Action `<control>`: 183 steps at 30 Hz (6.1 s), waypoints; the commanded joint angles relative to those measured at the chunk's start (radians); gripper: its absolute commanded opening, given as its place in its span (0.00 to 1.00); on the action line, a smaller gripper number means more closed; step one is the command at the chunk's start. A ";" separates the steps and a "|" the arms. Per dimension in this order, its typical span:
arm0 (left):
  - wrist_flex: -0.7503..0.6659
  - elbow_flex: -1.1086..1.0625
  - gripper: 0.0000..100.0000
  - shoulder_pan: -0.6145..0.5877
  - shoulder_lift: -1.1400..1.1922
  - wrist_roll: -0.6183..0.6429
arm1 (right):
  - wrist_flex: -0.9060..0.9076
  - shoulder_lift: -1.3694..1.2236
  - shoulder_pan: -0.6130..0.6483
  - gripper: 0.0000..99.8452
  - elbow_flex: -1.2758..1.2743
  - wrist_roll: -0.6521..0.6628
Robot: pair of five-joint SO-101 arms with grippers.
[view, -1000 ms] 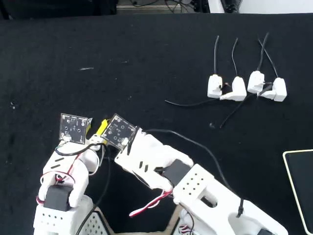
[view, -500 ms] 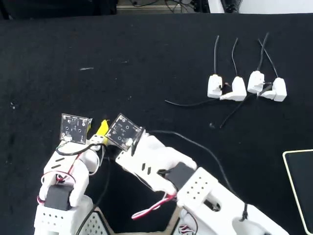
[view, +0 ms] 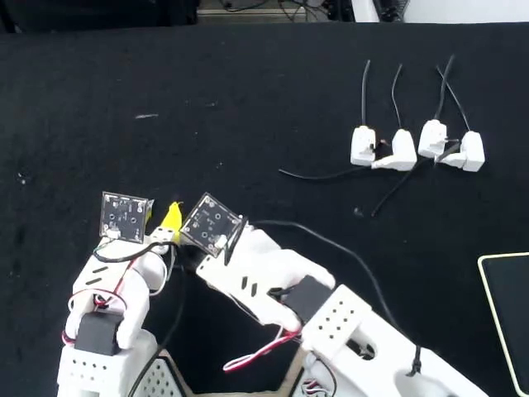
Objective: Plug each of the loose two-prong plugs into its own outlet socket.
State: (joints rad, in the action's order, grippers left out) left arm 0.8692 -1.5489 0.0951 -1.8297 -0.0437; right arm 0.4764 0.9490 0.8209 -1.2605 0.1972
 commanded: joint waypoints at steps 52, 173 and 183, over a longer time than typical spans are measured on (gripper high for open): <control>-0.103 -0.056 0.13 -0.182 0.008 0.071 | 0.261 -0.644 -0.189 0.23 0.469 0.361; 0.072 0.156 0.13 -0.295 0.005 0.265 | -0.084 -0.526 -0.008 0.01 0.317 0.226; 0.164 0.228 0.13 -0.119 0.005 0.140 | -0.132 -0.518 -0.003 0.01 0.266 0.195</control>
State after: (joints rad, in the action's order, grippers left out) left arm 1.0319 -1.3694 -0.0598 -1.8205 0.1603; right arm 0.3705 0.3721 0.8040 -0.9920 0.3997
